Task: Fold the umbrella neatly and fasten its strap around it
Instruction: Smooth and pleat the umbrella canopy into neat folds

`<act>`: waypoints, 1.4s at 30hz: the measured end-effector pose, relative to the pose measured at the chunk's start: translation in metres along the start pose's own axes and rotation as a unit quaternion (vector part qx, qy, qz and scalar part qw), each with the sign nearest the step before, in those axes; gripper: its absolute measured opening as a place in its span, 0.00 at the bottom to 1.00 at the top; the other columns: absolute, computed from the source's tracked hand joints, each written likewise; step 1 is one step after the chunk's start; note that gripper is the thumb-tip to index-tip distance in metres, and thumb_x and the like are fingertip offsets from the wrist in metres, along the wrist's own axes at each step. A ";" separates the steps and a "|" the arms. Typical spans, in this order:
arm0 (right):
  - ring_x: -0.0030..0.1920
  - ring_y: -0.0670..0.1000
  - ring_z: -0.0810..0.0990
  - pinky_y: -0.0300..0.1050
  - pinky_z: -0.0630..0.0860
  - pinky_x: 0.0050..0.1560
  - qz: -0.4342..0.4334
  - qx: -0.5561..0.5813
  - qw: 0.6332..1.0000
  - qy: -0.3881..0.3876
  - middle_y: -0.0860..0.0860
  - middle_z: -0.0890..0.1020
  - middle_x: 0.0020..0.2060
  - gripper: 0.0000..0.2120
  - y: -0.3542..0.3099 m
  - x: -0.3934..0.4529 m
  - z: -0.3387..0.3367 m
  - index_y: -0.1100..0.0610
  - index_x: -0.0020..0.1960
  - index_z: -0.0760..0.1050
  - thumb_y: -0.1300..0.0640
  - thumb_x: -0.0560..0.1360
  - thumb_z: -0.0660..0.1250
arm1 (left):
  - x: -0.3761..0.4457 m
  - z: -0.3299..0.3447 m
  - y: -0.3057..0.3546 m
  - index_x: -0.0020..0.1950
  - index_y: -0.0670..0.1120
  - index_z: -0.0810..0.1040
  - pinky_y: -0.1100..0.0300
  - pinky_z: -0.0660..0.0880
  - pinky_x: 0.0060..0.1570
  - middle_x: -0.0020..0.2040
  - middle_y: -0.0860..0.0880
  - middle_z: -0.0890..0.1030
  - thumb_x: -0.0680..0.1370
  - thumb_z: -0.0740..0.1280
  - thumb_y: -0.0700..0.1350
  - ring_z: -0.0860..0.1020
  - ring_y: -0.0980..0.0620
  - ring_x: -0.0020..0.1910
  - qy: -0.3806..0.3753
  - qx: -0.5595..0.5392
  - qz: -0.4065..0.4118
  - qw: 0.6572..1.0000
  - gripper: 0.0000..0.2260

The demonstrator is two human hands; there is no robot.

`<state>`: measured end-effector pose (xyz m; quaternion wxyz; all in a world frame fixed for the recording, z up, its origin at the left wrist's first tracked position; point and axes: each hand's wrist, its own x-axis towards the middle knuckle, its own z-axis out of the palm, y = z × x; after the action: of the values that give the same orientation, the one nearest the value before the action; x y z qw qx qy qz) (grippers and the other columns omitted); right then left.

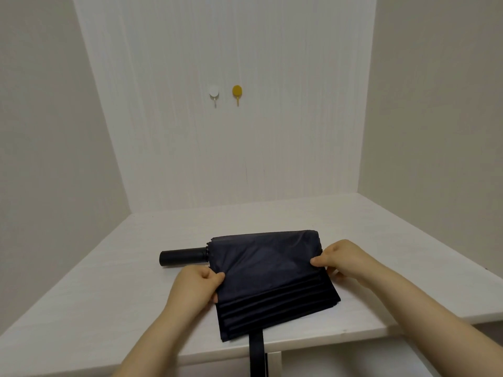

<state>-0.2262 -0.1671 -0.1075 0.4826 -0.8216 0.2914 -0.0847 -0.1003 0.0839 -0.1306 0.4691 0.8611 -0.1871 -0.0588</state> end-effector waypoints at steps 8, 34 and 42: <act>0.25 0.49 0.61 0.43 0.58 0.30 -0.021 -0.155 0.987 0.018 0.50 0.63 0.21 0.22 -0.002 0.004 0.011 0.56 0.24 0.59 0.59 0.68 0.70 | -0.003 0.008 -0.004 0.26 0.47 0.67 0.60 0.65 0.30 0.27 0.50 0.74 0.71 0.67 0.48 0.72 0.50 0.30 0.064 0.182 0.042 0.980 0.16; 0.35 0.51 0.67 0.42 0.62 0.33 -0.277 -0.454 0.825 0.192 0.47 0.67 0.34 0.19 0.004 -0.008 0.033 0.52 0.31 0.58 0.61 0.63 0.70 | -0.004 0.016 -0.011 0.45 0.49 0.79 0.60 0.75 0.40 0.49 0.51 0.82 0.61 0.67 0.38 0.72 0.51 0.48 0.058 0.339 0.424 0.838 0.15; 0.54 0.51 0.81 0.38 0.77 0.52 -0.462 -0.438 0.768 0.065 0.51 0.81 0.57 0.29 0.018 -0.009 0.031 0.54 0.57 0.79 0.71 0.58 0.68 | 0.005 0.015 -0.006 0.72 0.52 0.63 0.63 0.54 0.72 0.73 0.60 0.52 0.73 0.57 0.28 0.46 0.64 0.69 -0.120 0.319 0.387 0.857 0.31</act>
<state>-0.2275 -0.1458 -0.1374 -0.0475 -0.9718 -0.0868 -0.2139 -0.0984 0.0734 -0.1436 0.1276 0.8080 -0.5684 0.0878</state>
